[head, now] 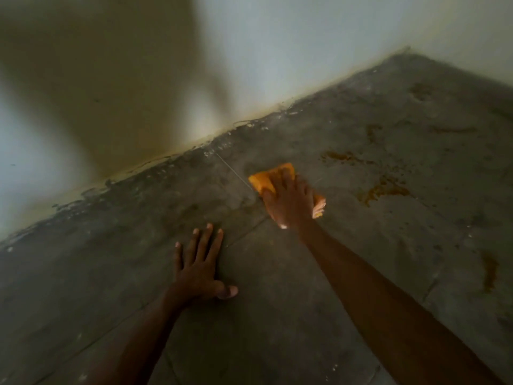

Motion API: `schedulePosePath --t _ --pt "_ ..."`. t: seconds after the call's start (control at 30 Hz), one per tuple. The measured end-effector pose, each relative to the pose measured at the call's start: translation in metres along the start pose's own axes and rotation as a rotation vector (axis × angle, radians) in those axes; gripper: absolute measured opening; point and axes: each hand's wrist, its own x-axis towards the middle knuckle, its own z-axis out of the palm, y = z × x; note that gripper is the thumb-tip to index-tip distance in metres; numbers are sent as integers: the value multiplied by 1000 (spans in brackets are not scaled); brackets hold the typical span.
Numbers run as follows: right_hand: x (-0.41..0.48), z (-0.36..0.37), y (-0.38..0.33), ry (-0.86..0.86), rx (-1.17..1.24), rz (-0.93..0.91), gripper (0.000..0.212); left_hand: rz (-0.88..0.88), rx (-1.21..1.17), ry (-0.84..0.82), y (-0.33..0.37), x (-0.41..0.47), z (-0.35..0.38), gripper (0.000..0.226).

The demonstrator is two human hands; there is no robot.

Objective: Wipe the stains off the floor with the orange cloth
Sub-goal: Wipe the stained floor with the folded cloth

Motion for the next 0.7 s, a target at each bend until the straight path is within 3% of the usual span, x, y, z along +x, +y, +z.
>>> schedulePosePath --t 0.1,0.2,0.27,0.33,0.43,0.53,0.6,0.7 --pt "78 3 -33 -76 73 40 61 23 21 26 -3 2 5 129" --pt "51 14 -62 -104 3 -220 61 30 36 22 -2 0 6 128" --pt "1 20 -42 -51 -45 -437 61 33 30 14 -1 0 4 126" --pt "-17 9 0 -53 -93 -507 61 26 37 11 0 -2 2 126" --pt "25 -12 44 -96 -162 -216 72 13 25 1 3 -4 2 128" --pt "60 -7 10 -114 3 133 65 13 27 -19 5 -4 -3 128" --pt "46 8 -28 -78 16 104 63 7 14 -26 7 -5 -3 129" --pt "-17 13 -39 -110 18 -177 62 -15 10 -17 9 -6 -5 129"
